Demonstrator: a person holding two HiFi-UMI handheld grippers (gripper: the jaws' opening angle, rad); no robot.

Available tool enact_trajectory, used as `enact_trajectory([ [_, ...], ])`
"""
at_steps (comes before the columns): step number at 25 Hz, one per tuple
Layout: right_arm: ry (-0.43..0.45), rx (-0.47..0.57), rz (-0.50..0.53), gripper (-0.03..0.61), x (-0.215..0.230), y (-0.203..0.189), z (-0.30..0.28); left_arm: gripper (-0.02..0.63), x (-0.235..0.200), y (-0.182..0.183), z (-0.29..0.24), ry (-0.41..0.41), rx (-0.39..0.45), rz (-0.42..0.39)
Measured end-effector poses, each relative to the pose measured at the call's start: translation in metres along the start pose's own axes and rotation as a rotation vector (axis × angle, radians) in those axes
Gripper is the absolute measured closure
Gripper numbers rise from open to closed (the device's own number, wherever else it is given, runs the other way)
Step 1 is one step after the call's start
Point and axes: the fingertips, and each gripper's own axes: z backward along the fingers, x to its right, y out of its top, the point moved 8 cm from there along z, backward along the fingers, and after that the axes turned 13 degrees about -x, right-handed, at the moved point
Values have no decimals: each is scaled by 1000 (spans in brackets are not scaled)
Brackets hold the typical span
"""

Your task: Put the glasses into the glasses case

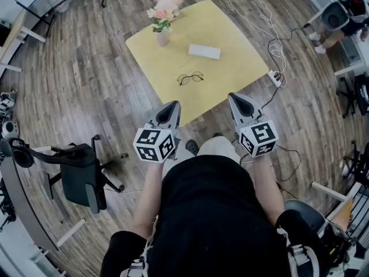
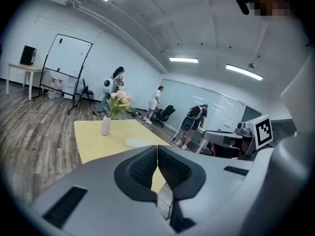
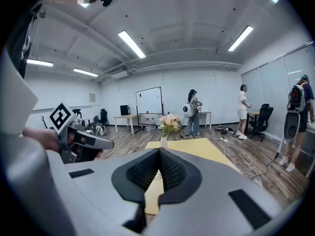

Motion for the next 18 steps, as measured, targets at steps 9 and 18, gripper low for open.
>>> enact_trajectory([
  [9, 19, -3, 3, 565, -5, 1, -4, 589, -3, 0, 0, -2, -5, -5],
  [18, 27, 10, -19, 563, -7, 3, -9, 589, -6, -1, -5, -11, -24, -4],
])
